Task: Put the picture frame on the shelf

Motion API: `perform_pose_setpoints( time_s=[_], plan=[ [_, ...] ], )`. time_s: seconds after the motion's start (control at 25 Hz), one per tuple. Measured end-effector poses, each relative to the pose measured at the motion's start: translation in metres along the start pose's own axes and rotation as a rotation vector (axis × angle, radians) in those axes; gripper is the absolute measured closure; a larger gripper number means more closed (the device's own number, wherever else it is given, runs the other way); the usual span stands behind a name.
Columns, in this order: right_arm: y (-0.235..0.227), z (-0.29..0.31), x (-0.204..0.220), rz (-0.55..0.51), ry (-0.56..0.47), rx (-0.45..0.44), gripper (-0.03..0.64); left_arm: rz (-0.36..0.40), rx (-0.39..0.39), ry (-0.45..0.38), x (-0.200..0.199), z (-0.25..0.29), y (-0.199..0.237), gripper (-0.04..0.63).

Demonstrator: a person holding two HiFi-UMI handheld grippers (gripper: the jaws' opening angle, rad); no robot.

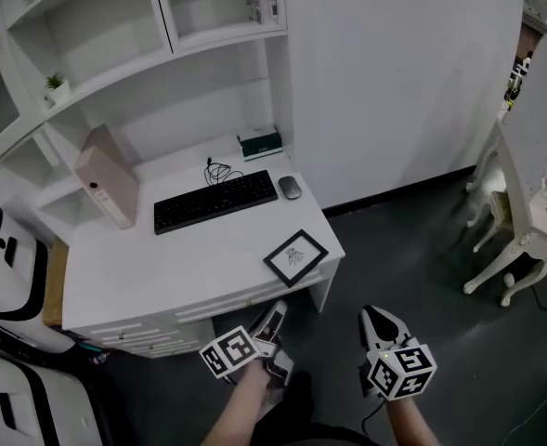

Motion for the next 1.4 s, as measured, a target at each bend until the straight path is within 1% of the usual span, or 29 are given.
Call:
perform_pose_setpoints(
  time_s=[0.4, 0.6, 0.84, 0.96, 1.12, 1.2, 1.4],
  plan=[
    [-0.005, 0.045, -0.032, -0.007, 0.011, 0.012, 0.615, -0.141, 0.013, 0.039, -0.025, 0.033, 0.028, 0.379],
    [-0.006, 0.061, -0.036, -0.005, 0.027, 0.010, 0.615, -0.201, 0.002, 0.054, -0.027, 0.044, 0.041, 0.379],
    [-0.007, 0.071, -0.043, -0.007, 0.033, -0.002, 0.614, -0.266, 0.008, 0.065, -0.026, 0.052, 0.049, 0.379],
    [-0.009, 0.077, -0.046, -0.015, 0.038, -0.020, 0.615, -0.298, 0.010, 0.058, -0.025, 0.057, 0.052, 0.379],
    [-0.014, 0.091, -0.052, -0.031, 0.049, -0.056, 0.615, -0.321, 0.008, 0.051, -0.024, 0.065, 0.054, 0.379],
    [-0.017, 0.099, -0.055, -0.040, 0.059, -0.083, 0.614, -0.338, -0.004, 0.034, -0.024, 0.068, 0.057, 0.379],
    [-0.019, 0.122, -0.063, -0.070, 0.097, -0.162, 0.614, -0.417, -0.027, -0.033, -0.025, 0.074, 0.065, 0.379]
  ],
)
Point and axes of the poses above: the fingertips, and each gripper's own axes: z forward along the fingers, y to its left, x out of its underside, the point moved 1 cm from there along -z, backward along the fingers, and after that the axes turned 8 degrees about y, right-handed, at the moved point
